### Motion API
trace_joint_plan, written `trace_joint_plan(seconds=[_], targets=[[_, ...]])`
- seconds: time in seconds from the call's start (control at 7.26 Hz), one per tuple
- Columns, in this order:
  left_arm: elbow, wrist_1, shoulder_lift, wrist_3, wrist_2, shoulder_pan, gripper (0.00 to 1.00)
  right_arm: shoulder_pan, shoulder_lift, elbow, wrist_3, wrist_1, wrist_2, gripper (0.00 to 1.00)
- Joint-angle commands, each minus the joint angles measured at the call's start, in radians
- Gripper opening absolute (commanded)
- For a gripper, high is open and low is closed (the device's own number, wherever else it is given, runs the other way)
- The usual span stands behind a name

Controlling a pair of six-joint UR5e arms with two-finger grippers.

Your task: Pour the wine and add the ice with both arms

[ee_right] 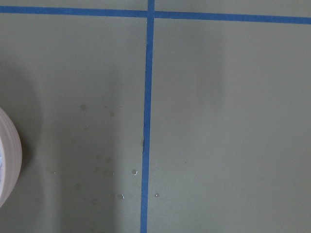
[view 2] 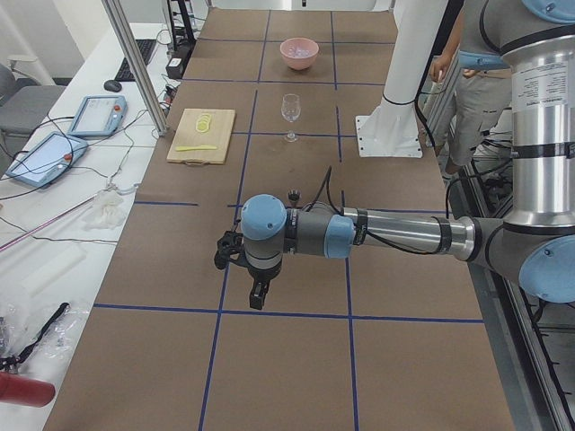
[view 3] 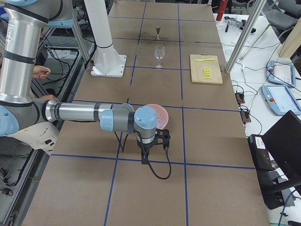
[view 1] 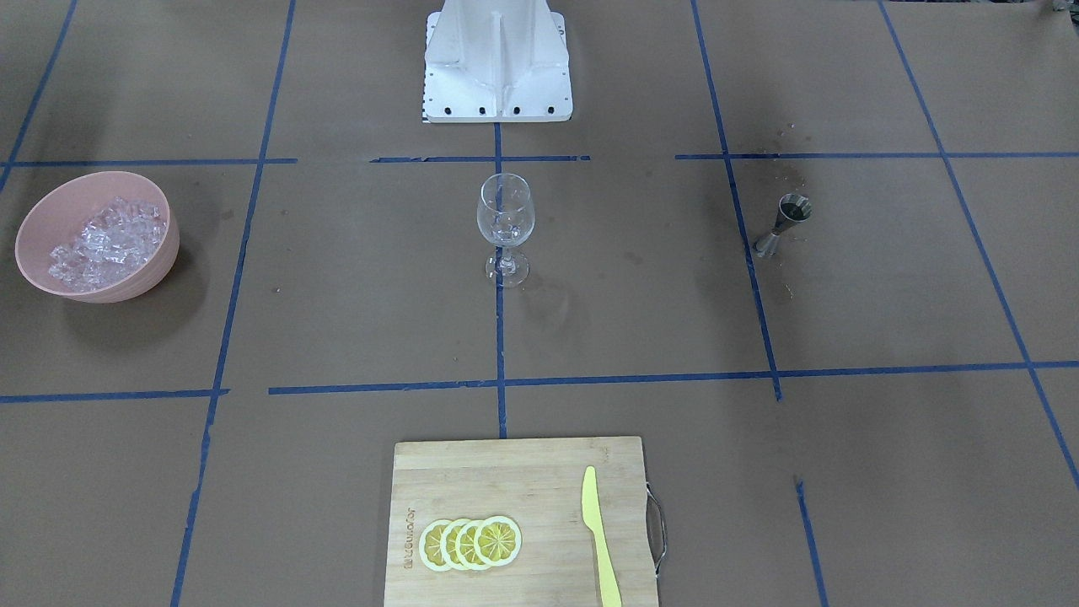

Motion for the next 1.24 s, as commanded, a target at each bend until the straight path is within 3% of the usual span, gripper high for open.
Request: trace_joint_plan(seconds=[0.0, 0.55, 0.69, 0.83, 0.96, 1.1], targets=[[0.004, -0.001, -0.001, 0.0, 0.008, -0.001, 1.0, 0.001, -0.002, -0.001, -0.004, 0.002, -0.002, 1.0], [-0.019, -0.007, -0.008, -0.006, 0.003, -0.001, 1.0, -0.001, 0.009, 0.063, 0.015, 0.023, 0.013, 1.0], [-0.04, -0.027, -0.016, 0.003, 0.002, -0.002, 1.0, -0.001, 0.033, 0.057, 0.013, 0.108, 0.002, 1.0], [-0.039, -0.138, -0.016, 0.003, -0.003, -0.002, 1.0, -0.001, 0.082, 0.004, 0.019, 0.177, 0.021, 1.0], [0.027, -0.443, -0.054, -0.01, 0.006, -0.002, 1.0, -0.001, 0.084, -0.015, 0.022, 0.186, 0.057, 1.0], [0.05, -0.677, -0.009, -0.009, 0.002, -0.004, 1.0, 0.001, 0.084, -0.012, 0.033, 0.189, 0.061, 1.0]])
